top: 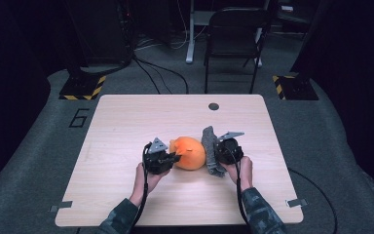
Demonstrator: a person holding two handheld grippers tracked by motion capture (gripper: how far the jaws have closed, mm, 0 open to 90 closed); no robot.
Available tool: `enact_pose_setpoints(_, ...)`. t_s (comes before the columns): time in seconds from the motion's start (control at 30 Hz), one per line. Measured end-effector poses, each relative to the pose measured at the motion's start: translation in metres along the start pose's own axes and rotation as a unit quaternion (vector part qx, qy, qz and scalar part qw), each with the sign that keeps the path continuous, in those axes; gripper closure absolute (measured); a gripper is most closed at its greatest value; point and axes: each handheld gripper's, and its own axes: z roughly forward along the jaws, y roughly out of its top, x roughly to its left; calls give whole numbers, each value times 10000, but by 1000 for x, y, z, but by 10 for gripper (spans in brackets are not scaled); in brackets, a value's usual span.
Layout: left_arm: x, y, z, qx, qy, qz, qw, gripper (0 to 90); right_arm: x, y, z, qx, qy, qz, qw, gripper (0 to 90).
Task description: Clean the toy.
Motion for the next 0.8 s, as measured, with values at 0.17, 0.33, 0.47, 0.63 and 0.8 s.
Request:
enact_pose_setpoints(0.17,2,0,-1,15,-13,45,10000,808,-8,-5,11,221,-16,72,9997,759)
enact_pose_setpoints(0.33,2,0,-1,11,-21,71,10000,807,-4,7,-15,-260,-15,96,9996,763)
enact_pose_setpoints(0.47,1,0,-1,-4,-33,19,10000,807,0,19,-46,-852,144,74,9962,763)
enact_pose_setpoints(0.63,0,0,-1,21,-13,40,10000,806,27,35,-76,-1428,480,-122,9885,763)
enact_pose_setpoints(0.8,-1,0,-1,37,-22,110,9999,806,58,44,-79,-1536,626,-525,9848,761)
